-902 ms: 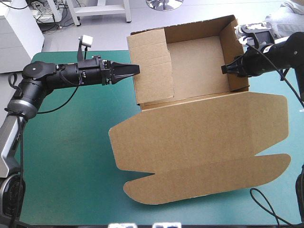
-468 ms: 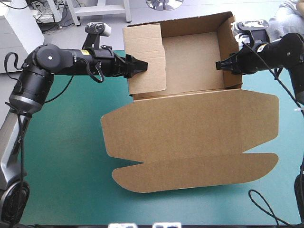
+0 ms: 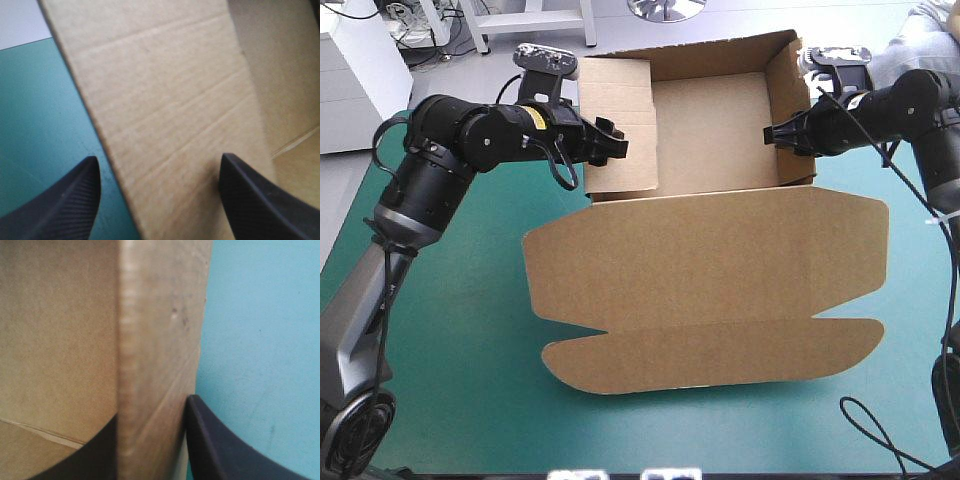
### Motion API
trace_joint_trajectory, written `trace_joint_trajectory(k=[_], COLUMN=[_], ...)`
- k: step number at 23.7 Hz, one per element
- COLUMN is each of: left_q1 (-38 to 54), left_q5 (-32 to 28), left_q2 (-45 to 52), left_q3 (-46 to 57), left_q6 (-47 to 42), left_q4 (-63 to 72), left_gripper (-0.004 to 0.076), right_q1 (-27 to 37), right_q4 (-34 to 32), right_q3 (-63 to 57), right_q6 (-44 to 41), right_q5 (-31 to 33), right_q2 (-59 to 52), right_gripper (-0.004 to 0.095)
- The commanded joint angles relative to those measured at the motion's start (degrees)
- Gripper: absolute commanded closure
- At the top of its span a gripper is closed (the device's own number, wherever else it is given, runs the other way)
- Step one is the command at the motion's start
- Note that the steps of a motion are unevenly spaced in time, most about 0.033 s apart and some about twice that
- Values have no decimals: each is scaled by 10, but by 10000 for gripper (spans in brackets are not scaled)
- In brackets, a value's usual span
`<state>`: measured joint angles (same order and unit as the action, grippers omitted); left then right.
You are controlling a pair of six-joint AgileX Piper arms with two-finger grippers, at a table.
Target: Fold the box
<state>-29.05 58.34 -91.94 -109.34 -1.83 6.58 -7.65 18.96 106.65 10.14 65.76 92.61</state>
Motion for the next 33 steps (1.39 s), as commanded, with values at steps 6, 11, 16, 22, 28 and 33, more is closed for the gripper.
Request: trace_joint_trajectory(k=[6,11,16,22,28,33], left_q1=[-9,-9,-9,-9,-9,-9], left_q5=[-34,-39,-30,-4,33,92], left_q2=[-17,-17,-28,-49,-79,-115], left_q3=[-16,-16,-16,-16,-16,-15], left_q6=[-85,-49,-46,-38,-32,-10], left_q4=[-91,-75,-69,-69,-90,-109], left_gripper=[355,731,734,734,734,734], right_q1=[-15,-15,-24,-72,-88,-93], right_q4=[49,29,-3,-108,-110,-104], right_q3=[16,16,16,16,16,16], right_q6=[-6,-7,-11,-49,-63,-71], right_q5=[-39,-23,-5,15,50,60], right_q2=[-25,-14,7,30,67,96], right_gripper=[925,925,923,923,923,923])
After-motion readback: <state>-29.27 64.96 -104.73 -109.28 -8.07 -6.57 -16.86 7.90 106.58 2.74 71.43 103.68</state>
